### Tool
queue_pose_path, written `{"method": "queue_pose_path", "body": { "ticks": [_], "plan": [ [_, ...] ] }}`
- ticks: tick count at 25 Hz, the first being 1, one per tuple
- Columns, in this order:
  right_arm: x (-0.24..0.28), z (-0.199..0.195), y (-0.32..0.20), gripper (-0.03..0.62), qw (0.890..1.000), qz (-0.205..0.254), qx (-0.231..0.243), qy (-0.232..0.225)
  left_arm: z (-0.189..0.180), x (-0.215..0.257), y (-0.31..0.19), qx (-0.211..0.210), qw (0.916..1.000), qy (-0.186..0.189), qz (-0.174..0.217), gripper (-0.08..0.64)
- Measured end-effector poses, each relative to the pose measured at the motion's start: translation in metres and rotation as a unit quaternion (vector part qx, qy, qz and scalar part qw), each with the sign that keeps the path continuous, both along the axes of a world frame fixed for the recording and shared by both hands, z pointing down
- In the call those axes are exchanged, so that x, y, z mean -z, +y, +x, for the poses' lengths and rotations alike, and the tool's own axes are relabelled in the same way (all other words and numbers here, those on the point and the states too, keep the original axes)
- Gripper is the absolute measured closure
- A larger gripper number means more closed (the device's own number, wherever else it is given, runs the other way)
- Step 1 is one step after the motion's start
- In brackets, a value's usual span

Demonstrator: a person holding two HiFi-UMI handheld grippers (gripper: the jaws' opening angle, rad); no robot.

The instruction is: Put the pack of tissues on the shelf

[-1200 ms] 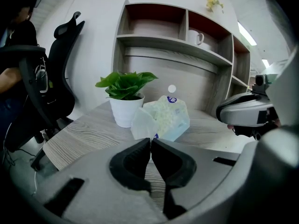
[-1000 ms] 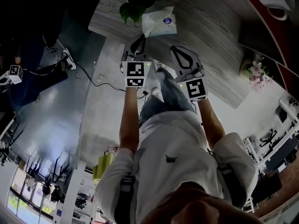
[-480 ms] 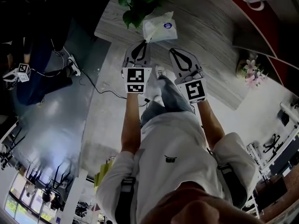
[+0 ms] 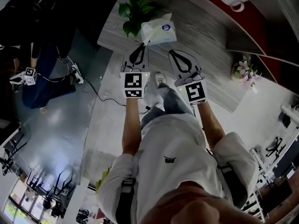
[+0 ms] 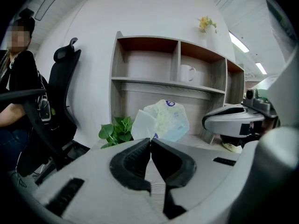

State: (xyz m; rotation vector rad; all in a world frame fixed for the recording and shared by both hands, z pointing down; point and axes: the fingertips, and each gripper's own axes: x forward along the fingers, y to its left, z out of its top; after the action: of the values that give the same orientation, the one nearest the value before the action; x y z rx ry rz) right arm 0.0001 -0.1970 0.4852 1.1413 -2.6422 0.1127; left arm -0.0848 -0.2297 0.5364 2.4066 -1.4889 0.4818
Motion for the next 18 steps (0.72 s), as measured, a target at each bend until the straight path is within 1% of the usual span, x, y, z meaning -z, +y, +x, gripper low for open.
{"method": "queue_pose_path", "body": {
  "ticks": [5,9,18],
  "plan": [
    [0.019,0.002,-0.008,0.566,1.0,0.015,-0.001,-0.004,-0.003,0.021,-0.009,0.002,0.9999,-0.003,0.01,0.528],
    [0.034,0.002,-0.015,0.566,1.0,0.028,-0.001,-0.004,-0.004,0.044,-0.019,0.003,0.9996,0.0,0.03,0.528],
    [0.065,0.002,-0.028,0.566,0.999,0.051,-0.004,-0.01,-0.007,0.084,-0.034,0.004,0.9981,0.009,0.06,0.531]
  ]
}}
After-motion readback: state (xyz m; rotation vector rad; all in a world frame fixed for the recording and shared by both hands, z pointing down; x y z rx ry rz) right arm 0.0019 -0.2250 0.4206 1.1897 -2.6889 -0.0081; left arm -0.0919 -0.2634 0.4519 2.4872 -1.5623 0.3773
